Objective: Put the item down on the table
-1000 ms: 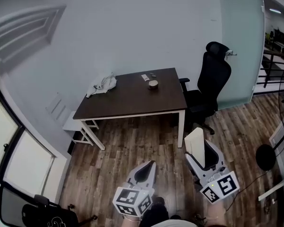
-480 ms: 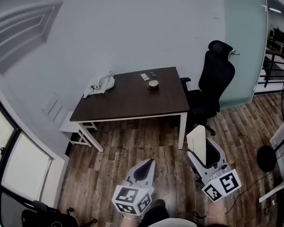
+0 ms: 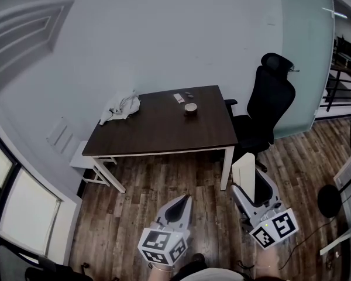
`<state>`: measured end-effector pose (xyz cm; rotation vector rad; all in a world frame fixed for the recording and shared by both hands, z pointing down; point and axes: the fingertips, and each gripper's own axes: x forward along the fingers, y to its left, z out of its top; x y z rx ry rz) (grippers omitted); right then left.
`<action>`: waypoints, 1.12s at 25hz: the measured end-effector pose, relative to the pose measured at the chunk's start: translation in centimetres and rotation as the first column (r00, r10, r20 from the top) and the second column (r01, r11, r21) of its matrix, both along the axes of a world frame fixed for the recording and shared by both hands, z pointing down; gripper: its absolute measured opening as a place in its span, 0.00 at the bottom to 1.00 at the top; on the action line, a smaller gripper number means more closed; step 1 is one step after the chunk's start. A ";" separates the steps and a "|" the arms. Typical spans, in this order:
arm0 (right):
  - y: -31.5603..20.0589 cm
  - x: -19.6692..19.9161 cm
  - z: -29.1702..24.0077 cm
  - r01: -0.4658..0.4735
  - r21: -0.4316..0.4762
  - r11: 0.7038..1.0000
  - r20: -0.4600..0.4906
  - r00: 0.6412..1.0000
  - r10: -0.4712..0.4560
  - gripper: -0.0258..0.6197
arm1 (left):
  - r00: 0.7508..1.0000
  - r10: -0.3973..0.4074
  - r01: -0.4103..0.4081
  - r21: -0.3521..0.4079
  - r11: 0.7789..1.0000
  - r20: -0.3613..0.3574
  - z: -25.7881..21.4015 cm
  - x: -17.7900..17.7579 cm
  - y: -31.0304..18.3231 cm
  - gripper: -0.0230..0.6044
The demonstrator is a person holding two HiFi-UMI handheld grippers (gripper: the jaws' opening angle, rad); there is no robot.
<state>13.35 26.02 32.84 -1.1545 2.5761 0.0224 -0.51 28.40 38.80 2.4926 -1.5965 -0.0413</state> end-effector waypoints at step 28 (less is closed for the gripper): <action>-9.4 -7.3 0.3 -0.077 -0.019 0.997 -0.026 0.997 0.076 0.52 | 0.995 0.097 -0.097 0.006 0.995 -0.030 -0.2 -6.5 -10.0 0.07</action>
